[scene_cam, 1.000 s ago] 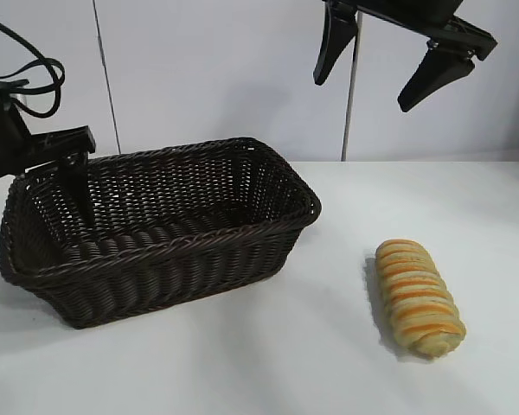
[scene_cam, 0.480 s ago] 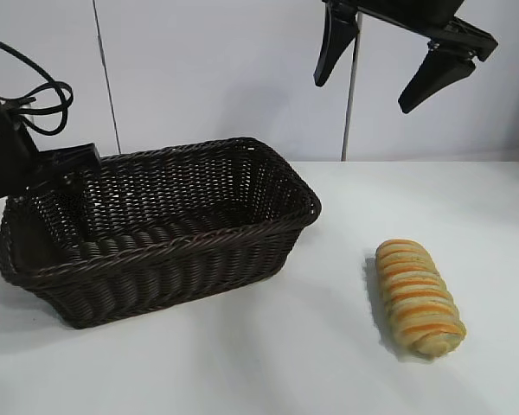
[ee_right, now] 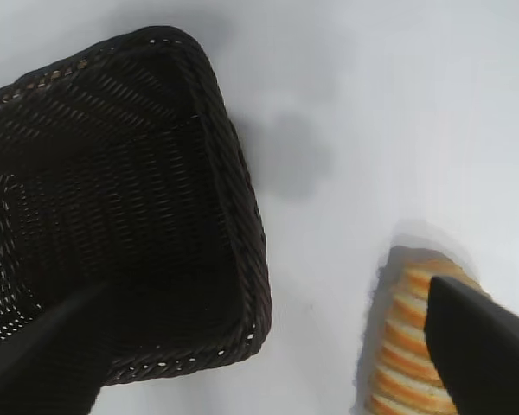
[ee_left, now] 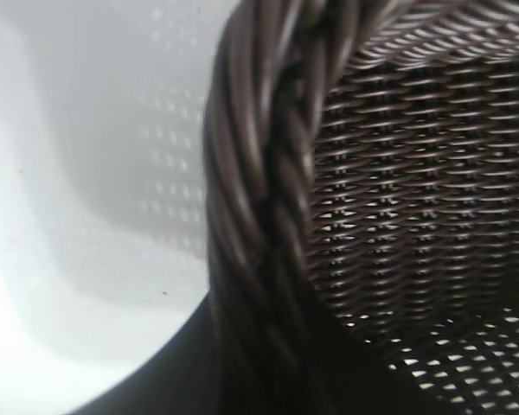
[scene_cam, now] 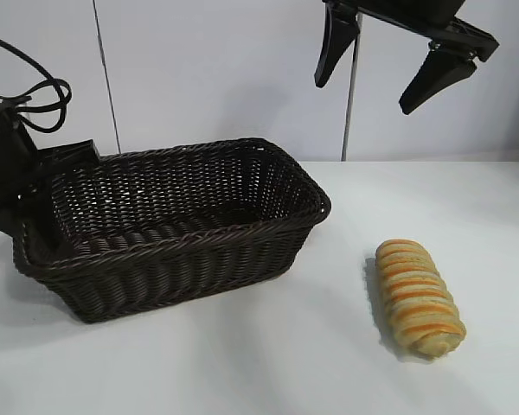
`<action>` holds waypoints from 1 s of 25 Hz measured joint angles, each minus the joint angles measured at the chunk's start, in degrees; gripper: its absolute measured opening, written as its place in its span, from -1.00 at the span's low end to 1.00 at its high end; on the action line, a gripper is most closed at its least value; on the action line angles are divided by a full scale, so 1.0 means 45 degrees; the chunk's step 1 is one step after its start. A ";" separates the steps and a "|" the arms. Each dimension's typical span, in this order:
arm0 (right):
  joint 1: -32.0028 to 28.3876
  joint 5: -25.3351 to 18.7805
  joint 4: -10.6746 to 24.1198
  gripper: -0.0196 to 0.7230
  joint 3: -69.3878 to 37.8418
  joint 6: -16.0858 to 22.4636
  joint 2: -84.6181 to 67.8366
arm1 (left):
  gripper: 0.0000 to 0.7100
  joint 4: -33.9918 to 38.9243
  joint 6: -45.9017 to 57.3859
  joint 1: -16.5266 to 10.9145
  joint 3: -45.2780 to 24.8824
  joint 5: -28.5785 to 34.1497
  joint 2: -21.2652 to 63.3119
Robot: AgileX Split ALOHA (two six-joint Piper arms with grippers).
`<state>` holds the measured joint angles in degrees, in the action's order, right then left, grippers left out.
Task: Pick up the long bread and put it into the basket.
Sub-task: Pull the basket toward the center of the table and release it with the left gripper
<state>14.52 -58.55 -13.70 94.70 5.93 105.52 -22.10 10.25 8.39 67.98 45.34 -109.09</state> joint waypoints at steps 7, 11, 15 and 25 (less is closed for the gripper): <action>0.0000 0.0000 -0.0045 0.92 0.0000 0.0000 0.0000 | -0.72 -0.1134 -0.2182 -0.0483 0.0296 0.1300 0.0208; 0.0000 0.0000 -0.0055 0.92 0.0000 0.0000 0.0000 | -0.72 -0.1195 -0.2754 -0.0483 0.1094 0.2258 0.0208; 0.0000 0.0000 -0.0099 0.92 0.0000 0.0000 0.0000 | -0.72 -0.1236 -0.2881 -0.0483 0.1965 0.2703 0.0208; 0.0000 0.0000 -0.0150 0.92 0.0000 0.0000 0.0000 | -0.73 -0.1472 -0.2961 0.0623 0.2280 0.2055 0.0208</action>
<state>14.52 -58.55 -14.37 94.70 5.93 105.52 -28.72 -3.08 11.20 78.24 54.59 -108.16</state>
